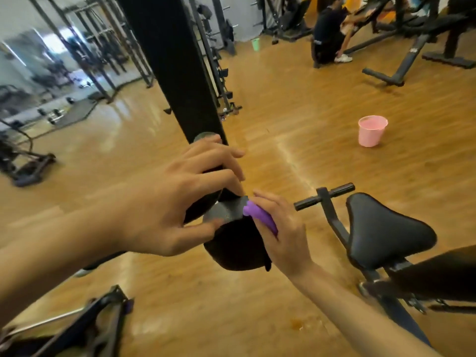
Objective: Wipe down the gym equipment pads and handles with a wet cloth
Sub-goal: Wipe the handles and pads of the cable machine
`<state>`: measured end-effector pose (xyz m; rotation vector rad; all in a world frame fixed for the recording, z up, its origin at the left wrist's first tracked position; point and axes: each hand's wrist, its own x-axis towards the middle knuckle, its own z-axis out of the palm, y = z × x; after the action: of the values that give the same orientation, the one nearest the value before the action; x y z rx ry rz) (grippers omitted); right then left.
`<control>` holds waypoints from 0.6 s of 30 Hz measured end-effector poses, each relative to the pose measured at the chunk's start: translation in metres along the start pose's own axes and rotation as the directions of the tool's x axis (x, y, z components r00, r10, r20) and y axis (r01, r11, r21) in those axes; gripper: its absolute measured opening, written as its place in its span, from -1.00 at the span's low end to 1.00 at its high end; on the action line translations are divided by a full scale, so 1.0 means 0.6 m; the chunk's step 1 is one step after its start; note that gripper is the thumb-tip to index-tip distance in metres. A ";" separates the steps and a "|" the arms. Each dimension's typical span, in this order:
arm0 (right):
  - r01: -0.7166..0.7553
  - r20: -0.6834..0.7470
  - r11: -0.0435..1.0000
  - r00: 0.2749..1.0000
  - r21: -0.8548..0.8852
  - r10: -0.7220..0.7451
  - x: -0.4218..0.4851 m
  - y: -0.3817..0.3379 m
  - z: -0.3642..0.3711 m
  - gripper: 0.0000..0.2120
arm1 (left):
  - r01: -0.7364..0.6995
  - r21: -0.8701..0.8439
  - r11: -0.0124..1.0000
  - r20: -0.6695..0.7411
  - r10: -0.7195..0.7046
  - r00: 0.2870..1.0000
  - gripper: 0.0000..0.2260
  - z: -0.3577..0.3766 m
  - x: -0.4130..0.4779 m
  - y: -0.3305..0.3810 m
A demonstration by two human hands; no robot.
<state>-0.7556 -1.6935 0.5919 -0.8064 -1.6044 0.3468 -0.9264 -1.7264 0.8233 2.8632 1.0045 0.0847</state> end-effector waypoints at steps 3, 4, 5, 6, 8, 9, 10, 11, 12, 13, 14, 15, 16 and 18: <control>0.146 0.064 0.988 0.988 -0.058 -0.143 0.048 -0.022 0.019 -0.78 | 0.008 0.041 0.999 0.020 -0.009 1.000 -0.71 -0.004 0.001 0.000; 0.223 0.085 0.971 0.973 -0.088 -0.216 0.049 -0.019 0.026 -0.78 | 0.001 0.059 0.998 0.022 -0.002 1.000 -0.73 -0.005 0.001 0.001; 0.294 0.106 0.951 0.953 -0.100 -0.284 0.043 -0.007 0.028 -0.75 | -0.008 0.072 0.997 0.023 0.007 1.000 -0.74 -0.005 0.002 0.001; 0.346 0.132 0.934 0.934 -0.091 -0.333 0.033 0.011 0.023 -0.70 | -0.015 0.078 0.997 0.019 0.014 1.000 -0.74 -0.005 0.002 0.001; 0.366 0.157 0.929 0.922 -0.059 -0.354 0.003 0.043 0.000 -0.61 | -0.027 0.073 0.997 0.018 0.026 1.000 -0.74 -0.004 0.006 0.000; 0.360 0.155 0.932 0.923 -0.032 -0.351 -0.005 0.051 -0.010 -0.60 | -0.027 0.073 0.997 0.007 0.027 1.000 -0.74 -0.002 0.008 0.000; 0.357 0.159 0.934 0.923 -0.006 -0.351 -0.002 0.050 -0.014 -0.61 | -0.027 0.078 0.997 -0.009 0.027 1.000 -0.74 0.000 0.010 0.000; 0.361 0.182 0.933 0.916 0.009 -0.356 0.009 0.040 -0.012 -0.64 | -0.027 0.081 0.996 -0.019 0.029 0.999 -0.75 0.002 0.013 0.002; 0.390 0.219 0.921 0.898 0.004 -0.381 0.027 0.027 -0.008 -0.68 | -0.028 0.079 0.996 -0.025 0.030 0.999 -0.76 0.003 0.015 0.004; 0.434 0.259 0.901 0.871 -0.008 -0.418 0.044 0.016 -0.002 -0.71 | -0.029 0.079 0.996 -0.030 0.031 0.999 -0.77 0.004 0.017 0.005; 0.468 0.291 0.884 0.847 -0.009 -0.445 0.053 0.012 0.000 -0.72 | -0.030 0.078 0.996 -0.034 0.033 0.999 -0.77 0.005 0.019 0.007; 0.488 0.316 0.873 0.829 -0.001 -0.462 0.052 0.018 -0.004 -0.71 | -0.033 0.080 0.996 -0.033 0.036 0.999 -0.77 0.005 0.019 0.007; 0.503 0.335 0.865 0.814 0.001 -0.474 0.043 0.035 -0.014 -0.68 | -0.034 0.086 0.996 -0.033 0.037 0.999 -0.78 0.005 0.018 0.006; 0.465 0.338 0.885 0.835 -0.012 -0.434 0.009 0.069 -0.046 -0.59 | -0.026 0.089 0.996 -0.030 0.029 0.999 -0.79 0.004 0.015 0.004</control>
<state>-0.7169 -1.6664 0.5756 -0.4242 -2.0783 0.0617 -0.9176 -1.7231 0.8211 2.9646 0.9993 0.0897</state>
